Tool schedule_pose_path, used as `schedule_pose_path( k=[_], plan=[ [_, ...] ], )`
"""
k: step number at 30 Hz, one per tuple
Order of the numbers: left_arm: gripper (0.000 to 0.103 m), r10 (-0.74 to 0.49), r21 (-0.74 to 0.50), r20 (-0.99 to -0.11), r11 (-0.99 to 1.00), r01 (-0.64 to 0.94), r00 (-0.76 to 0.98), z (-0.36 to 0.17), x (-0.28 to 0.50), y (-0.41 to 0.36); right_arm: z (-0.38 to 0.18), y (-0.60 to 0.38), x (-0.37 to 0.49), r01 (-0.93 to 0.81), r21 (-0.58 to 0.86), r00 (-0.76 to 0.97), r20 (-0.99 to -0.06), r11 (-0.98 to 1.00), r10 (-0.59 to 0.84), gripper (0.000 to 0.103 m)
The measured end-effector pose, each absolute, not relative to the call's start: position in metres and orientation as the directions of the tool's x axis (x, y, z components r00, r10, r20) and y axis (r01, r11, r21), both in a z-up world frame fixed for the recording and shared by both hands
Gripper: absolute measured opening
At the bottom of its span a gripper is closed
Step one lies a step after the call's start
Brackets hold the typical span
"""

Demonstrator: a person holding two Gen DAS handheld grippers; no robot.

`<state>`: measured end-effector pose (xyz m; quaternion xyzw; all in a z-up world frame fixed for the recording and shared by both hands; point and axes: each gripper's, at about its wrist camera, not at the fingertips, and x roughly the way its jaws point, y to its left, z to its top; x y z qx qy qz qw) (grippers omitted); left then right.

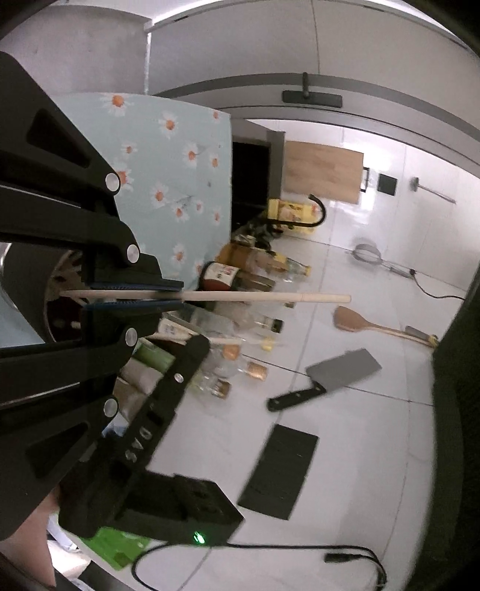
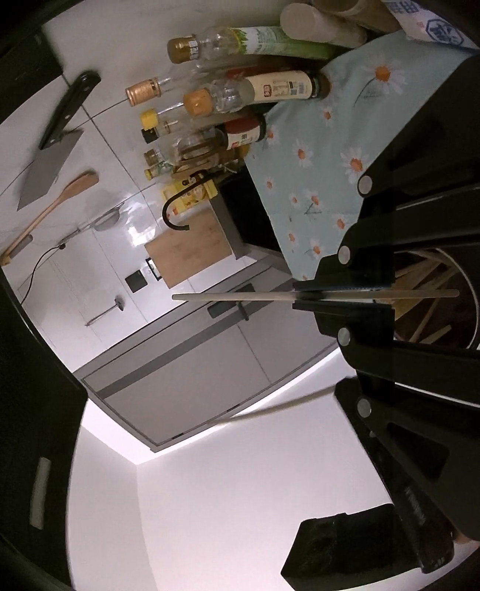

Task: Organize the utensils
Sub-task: 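Lower both chopsticks into the black cup and open both tools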

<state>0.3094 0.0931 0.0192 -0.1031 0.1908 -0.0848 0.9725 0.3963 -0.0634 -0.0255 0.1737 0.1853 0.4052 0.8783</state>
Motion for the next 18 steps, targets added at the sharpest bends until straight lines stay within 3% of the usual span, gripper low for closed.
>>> schedule_pose_path(
  k=[8,18],
  plan=[
    [0.004,-0.185,-0.216,-0.375,0.97,0.109,0.909,0.001,0.31,0.095,-0.035,-0.047,0.377,-0.679,0.303,0.63,-0.226,0.668,0.743,0.006],
    [0.005,-0.174,-0.236,-0.397,0.968,0.083,0.901,-0.003,0.301,0.102,-0.034,-0.046,0.366,-0.664,0.284,0.643,-0.256,0.692,0.722,0.009]
  ],
)
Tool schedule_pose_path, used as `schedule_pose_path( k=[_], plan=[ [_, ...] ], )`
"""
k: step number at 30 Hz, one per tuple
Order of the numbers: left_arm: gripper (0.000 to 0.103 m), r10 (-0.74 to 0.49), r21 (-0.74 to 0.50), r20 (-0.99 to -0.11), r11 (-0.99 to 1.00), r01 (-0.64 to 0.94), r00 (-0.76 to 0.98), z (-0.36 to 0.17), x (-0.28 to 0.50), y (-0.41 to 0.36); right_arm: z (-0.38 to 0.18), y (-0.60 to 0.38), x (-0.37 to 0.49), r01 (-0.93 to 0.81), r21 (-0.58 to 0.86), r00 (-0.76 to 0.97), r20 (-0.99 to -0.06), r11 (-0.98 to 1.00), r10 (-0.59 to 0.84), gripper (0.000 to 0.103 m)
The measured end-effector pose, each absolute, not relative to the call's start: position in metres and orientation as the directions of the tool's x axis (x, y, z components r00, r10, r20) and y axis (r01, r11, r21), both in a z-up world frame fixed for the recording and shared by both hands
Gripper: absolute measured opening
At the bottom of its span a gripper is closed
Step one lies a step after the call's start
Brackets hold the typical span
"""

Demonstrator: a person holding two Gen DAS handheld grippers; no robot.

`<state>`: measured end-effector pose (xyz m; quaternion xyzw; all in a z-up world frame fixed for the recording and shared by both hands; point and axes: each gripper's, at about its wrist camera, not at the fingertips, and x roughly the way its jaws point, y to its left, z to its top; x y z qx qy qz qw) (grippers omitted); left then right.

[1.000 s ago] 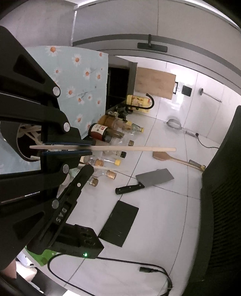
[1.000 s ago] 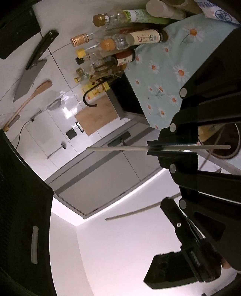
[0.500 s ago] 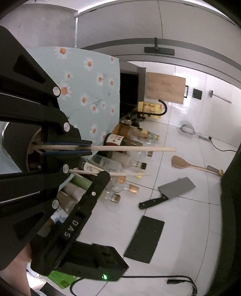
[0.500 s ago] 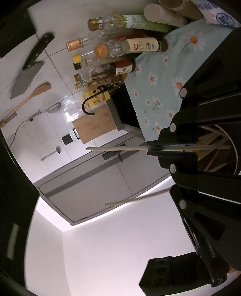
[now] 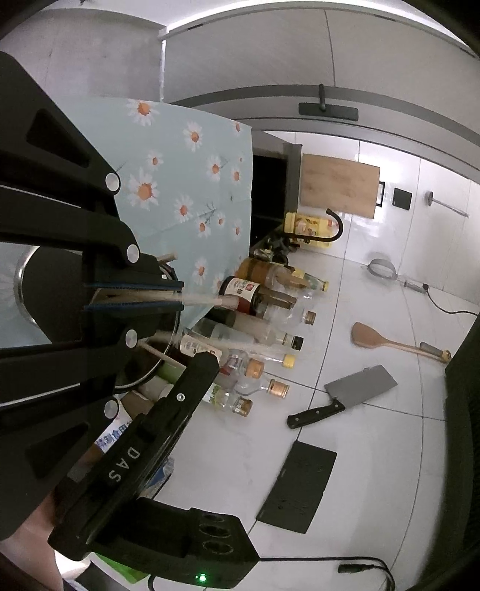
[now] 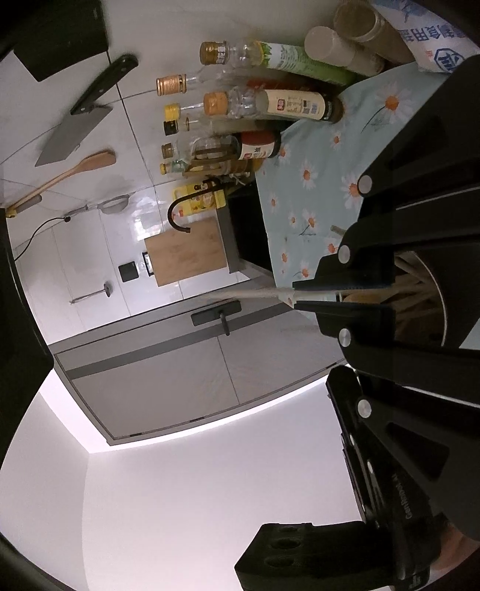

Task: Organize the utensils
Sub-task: 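Lower both chopsticks into the black cup and open both tools, then move both tools down toward the two crossed chopsticks on the cloth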

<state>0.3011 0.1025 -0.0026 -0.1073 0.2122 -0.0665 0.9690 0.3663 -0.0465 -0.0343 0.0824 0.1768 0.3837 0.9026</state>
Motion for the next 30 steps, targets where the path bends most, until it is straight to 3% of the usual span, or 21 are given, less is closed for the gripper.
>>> schedule_pose_path(
  k=[10,12,19,25,27,30],
  plan=[
    [0.005,-0.169,-0.251,-0.404,0.966,0.069,0.899,0.003,0.284,0.105,-0.025,-0.057,0.349,-0.647,0.261,0.66,-0.279,0.716,0.698,0.021],
    [0.02,-0.143,-0.242,-0.409,0.969,0.044,0.901,0.006,0.277,0.107,-0.023,-0.058,0.344,-0.65,0.259,0.652,-0.292,0.715,0.699,0.022],
    [0.022,-0.128,-0.271,-0.411,0.963,0.013,0.903,0.016,0.244,0.12,-0.012,-0.074,0.316,-0.644,0.275,0.636,-0.325,0.714,0.7,0.037],
    [0.022,-0.158,-0.263,-0.449,0.964,0.039,0.879,0.015,0.22,0.127,-0.019,-0.077,0.3,-0.613,0.38,0.545,-0.432,0.693,0.719,0.041],
    [0.031,-0.151,-0.246,-0.465,0.969,0.036,0.872,0.013,0.214,0.128,-0.026,-0.072,0.296,-0.597,0.388,0.51,-0.491,0.702,0.706,0.042],
    [0.031,-0.166,-0.253,-0.494,0.967,0.041,0.853,0.006,0.205,0.134,-0.042,-0.063,0.288,-0.588,0.415,0.447,-0.549,0.694,0.706,0.042]
  ],
)
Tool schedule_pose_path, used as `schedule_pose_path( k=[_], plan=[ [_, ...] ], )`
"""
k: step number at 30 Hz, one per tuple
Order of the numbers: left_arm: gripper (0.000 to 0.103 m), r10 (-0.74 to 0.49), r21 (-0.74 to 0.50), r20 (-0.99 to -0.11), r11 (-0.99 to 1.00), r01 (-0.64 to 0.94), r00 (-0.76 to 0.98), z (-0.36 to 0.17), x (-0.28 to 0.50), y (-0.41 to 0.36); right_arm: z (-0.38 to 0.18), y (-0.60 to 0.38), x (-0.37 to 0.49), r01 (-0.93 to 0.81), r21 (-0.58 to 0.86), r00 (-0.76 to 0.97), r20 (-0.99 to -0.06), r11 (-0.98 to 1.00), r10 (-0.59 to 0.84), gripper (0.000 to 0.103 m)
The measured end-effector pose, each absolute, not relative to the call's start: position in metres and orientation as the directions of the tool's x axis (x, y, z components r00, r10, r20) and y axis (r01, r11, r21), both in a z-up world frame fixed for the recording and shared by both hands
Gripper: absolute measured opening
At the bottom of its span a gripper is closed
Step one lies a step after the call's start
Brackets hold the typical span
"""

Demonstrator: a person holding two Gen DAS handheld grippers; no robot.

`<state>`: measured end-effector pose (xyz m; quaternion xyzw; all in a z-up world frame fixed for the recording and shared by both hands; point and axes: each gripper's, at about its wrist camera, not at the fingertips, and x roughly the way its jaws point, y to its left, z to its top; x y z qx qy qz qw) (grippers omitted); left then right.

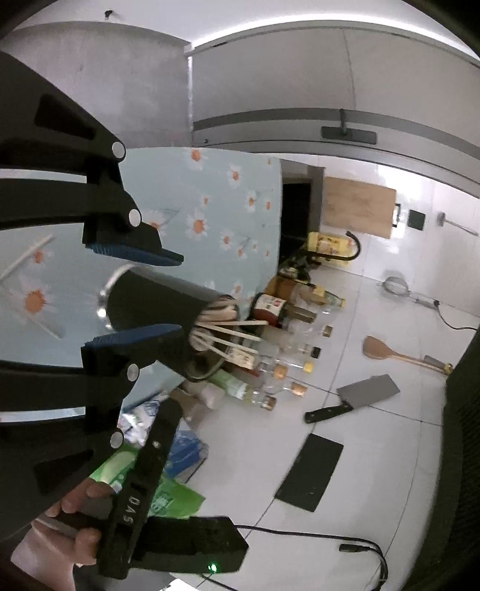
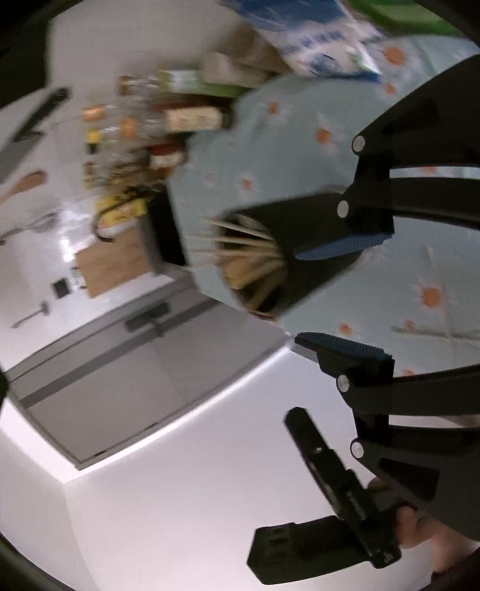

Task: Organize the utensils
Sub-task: 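Move both tools down toward the two crossed chopsticks on the cloth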

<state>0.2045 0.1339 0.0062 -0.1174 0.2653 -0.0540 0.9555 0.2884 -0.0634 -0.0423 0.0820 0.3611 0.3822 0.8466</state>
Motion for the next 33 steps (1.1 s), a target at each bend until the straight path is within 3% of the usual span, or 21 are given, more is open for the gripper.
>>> schedule_pose_path(
  k=[8,14,17,27,33],
  plan=[
    [0.031,-0.21,-0.288,-0.572,0.956,0.045,0.793,-0.024,0.183,0.155,-0.085,-0.046,0.27,-0.47,0.453,0.356,-0.688,0.758,0.632,0.042],
    [0.031,-0.258,-0.333,-0.622,0.942,0.048,0.739,-0.05,0.172,0.165,-0.12,-0.037,0.263,-0.273,0.48,0.238,-0.806,0.833,0.542,0.042],
    [0.031,-0.282,-0.364,-0.638,0.93,0.043,0.717,-0.061,0.167,0.173,-0.141,-0.034,0.264,-0.16,0.54,0.13,-0.818,0.826,0.56,0.042],
    [0.031,-0.347,-0.425,-0.655,0.904,0.052,0.672,-0.082,0.153,0.198,-0.183,-0.008,0.255,0.083,0.473,0.003,-0.88,0.877,0.475,0.041],
    [0.031,-0.382,-0.465,-0.662,0.884,0.047,0.645,-0.097,0.142,0.214,-0.19,0.004,0.25,0.166,0.426,-0.008,-0.901,0.889,0.433,0.028]
  ],
)
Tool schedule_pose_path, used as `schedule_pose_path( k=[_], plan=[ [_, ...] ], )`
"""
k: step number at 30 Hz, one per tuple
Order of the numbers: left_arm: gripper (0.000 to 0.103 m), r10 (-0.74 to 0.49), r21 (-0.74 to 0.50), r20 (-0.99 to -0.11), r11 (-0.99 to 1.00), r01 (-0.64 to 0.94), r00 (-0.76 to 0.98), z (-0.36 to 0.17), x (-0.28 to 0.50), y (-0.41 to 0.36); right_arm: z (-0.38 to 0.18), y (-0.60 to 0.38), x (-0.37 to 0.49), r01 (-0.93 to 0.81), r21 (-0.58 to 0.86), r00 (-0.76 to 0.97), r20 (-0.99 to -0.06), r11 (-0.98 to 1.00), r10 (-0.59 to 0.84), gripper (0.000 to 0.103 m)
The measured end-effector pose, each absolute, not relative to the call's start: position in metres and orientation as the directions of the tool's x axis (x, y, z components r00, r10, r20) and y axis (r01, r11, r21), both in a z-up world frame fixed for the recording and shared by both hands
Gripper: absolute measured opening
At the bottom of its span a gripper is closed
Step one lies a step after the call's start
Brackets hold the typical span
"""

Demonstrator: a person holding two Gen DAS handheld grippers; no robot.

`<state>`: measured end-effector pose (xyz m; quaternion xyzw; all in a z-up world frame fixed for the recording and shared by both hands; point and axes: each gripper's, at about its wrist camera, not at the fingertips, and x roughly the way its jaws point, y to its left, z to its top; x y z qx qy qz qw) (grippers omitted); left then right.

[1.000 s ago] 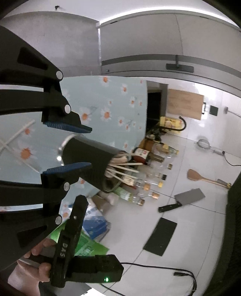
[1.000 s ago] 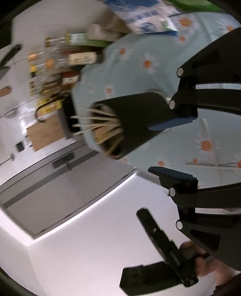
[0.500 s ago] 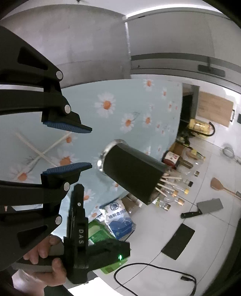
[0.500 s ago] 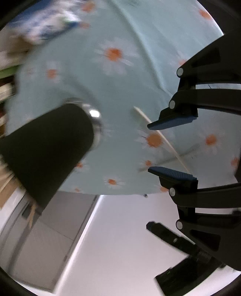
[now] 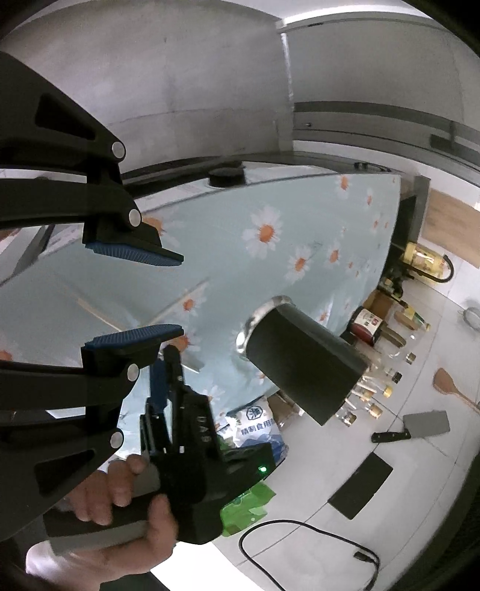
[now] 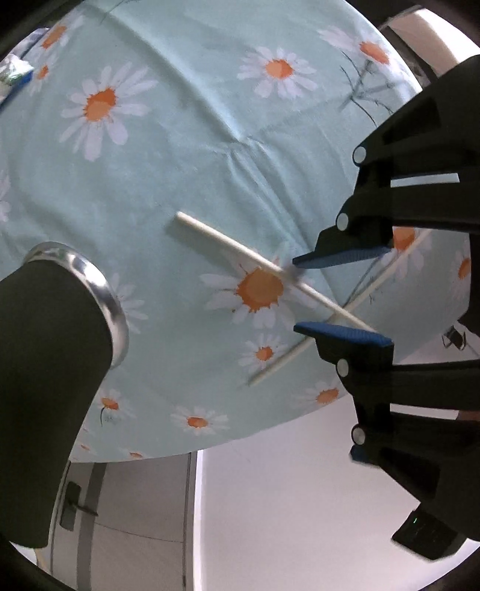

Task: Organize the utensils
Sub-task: 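Move both tools down toward the two crossed chopsticks on the cloth, then grasp one crossed wooden chopstick with the right tool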

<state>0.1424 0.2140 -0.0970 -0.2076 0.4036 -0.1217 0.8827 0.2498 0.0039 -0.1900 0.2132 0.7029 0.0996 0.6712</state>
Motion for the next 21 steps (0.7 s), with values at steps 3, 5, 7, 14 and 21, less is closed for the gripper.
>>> schedule_pose_path(
  k=[3,5,7,14,21],
  plan=[
    [0.031,-0.403,-0.483,-0.663,0.874,0.052,0.631,-0.102,0.138,0.221,-0.193,0.013,0.255,0.214,0.392,-0.017,-0.914,0.895,0.405,0.023],
    [0.031,-0.408,-0.489,-0.66,0.871,0.051,0.63,-0.103,0.134,0.228,-0.194,0.018,0.256,0.237,0.372,-0.024,-0.921,0.897,0.389,0.019],
    [0.031,-0.413,-0.499,-0.658,0.865,0.045,0.63,-0.104,0.133,0.234,-0.194,0.024,0.255,0.248,0.342,-0.021,-0.934,0.907,0.357,0.019],
    [0.031,-0.429,-0.54,-0.64,0.841,0.024,0.637,-0.109,0.134,0.256,-0.199,0.034,0.267,0.312,0.279,-0.038,-0.952,0.908,0.305,0.009],
    [0.031,-0.465,-0.56,-0.634,0.827,0.047,0.618,-0.113,0.143,0.256,-0.201,0.025,0.267,0.384,0.307,-0.029,-0.939,0.871,0.343,0.006]
  ],
)
